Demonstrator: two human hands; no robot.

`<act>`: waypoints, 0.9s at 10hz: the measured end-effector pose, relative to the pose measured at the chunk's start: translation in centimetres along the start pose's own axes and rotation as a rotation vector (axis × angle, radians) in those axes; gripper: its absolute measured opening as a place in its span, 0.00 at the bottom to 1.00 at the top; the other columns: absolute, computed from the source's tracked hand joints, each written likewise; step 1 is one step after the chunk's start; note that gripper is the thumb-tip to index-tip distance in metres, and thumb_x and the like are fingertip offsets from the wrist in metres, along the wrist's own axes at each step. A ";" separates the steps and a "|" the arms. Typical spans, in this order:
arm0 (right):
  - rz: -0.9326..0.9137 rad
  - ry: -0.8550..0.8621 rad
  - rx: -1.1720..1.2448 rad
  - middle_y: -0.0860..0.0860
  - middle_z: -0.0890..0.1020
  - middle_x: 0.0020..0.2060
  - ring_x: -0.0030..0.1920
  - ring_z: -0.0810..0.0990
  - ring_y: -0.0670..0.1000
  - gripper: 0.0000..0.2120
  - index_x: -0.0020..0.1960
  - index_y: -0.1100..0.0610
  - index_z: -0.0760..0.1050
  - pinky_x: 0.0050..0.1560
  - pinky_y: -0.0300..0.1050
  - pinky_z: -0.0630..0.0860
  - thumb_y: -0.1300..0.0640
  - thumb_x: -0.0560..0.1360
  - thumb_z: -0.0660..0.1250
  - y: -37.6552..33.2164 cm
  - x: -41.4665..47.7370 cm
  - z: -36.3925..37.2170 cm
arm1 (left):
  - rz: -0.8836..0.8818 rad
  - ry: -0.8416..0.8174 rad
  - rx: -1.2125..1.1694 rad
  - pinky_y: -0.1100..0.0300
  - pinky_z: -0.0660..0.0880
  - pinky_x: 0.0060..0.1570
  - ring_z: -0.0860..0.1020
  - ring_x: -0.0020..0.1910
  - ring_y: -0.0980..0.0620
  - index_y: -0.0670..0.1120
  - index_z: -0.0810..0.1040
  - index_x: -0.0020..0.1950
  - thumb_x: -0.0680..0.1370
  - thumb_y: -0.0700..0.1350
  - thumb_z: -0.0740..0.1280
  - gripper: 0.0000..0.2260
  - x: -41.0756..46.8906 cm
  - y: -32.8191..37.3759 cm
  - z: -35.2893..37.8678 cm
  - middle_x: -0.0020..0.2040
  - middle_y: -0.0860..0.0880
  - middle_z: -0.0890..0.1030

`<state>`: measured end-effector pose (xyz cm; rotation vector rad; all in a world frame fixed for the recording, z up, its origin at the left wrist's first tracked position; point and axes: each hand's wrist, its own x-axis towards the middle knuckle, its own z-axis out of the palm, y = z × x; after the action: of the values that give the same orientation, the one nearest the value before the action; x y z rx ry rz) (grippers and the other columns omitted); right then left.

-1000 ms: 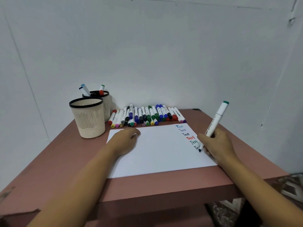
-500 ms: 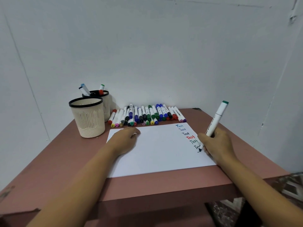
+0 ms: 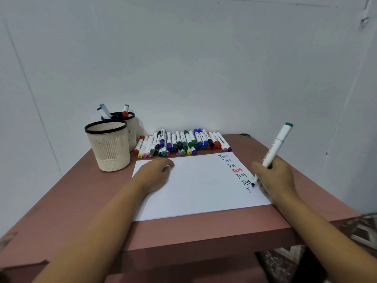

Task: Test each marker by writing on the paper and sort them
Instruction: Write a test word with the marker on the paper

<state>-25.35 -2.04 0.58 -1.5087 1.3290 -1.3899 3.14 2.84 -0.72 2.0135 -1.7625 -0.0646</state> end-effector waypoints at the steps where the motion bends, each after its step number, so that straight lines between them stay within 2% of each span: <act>1: 0.032 -0.014 0.001 0.58 0.72 0.28 0.24 0.68 0.53 0.12 0.32 0.59 0.66 0.30 0.44 0.67 0.64 0.70 0.67 0.1 0.0 0.0 | 0.004 0.002 -0.004 0.59 0.67 0.62 0.72 0.63 0.52 0.49 0.75 0.64 0.81 0.43 0.55 0.14 -0.1 0.2 -0.1 0.64 0.51 0.75; 3: -0.029 -0.030 -0.101 0.56 0.72 0.27 0.25 0.69 0.53 0.12 0.32 0.60 0.67 0.29 0.43 0.67 0.63 0.71 0.67 0.1 -0.1 0.1 | 0.007 0.000 0.000 0.59 0.66 0.62 0.72 0.63 0.52 0.49 0.74 0.64 0.81 0.43 0.55 0.14 -0.1 0.2 -0.1 0.64 0.51 0.75; 4: 0.002 -0.036 -0.060 0.59 0.73 0.27 0.23 0.69 0.54 0.11 0.33 0.61 0.68 0.28 0.44 0.69 0.65 0.71 0.67 0.0 -0.3 0.0 | 0.003 0.001 0.003 0.59 0.66 0.62 0.71 0.63 0.52 0.49 0.74 0.64 0.81 0.43 0.55 0.14 -0.1 0.2 -0.1 0.64 0.51 0.75; 6: -0.030 -0.038 -0.136 0.53 0.69 0.27 0.26 0.67 0.51 0.14 0.31 0.58 0.65 0.29 0.40 0.64 0.64 0.72 0.66 -0.2 -0.4 -0.1 | 0.004 -0.006 0.006 0.59 0.66 0.62 0.72 0.63 0.52 0.49 0.74 0.64 0.81 0.43 0.55 0.14 -0.1 0.2 -0.1 0.64 0.51 0.75; 8: -0.033 0.023 -0.111 0.61 0.73 0.30 0.25 0.68 0.53 0.13 0.31 0.58 0.65 0.30 0.42 0.66 0.65 0.71 0.65 -0.2 -0.4 -0.1 | 0.007 -0.004 0.007 0.59 0.66 0.62 0.72 0.62 0.52 0.49 0.74 0.64 0.81 0.43 0.55 0.14 0.0 0.2 -0.1 0.64 0.51 0.75; 9: -0.020 0.012 -0.108 0.69 0.78 0.35 0.24 0.69 0.52 0.11 0.32 0.60 0.66 0.28 0.41 0.67 0.64 0.70 0.66 -0.3 -0.5 -0.1 | 0.005 0.002 0.006 0.59 0.66 0.62 0.72 0.63 0.52 0.49 0.75 0.64 0.81 0.43 0.56 0.14 0.0 0.1 -0.1 0.64 0.51 0.75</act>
<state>-25.34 -1.43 0.77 -1.5902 1.4204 -1.3600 3.04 2.84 -0.59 2.0128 -1.7685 -0.0566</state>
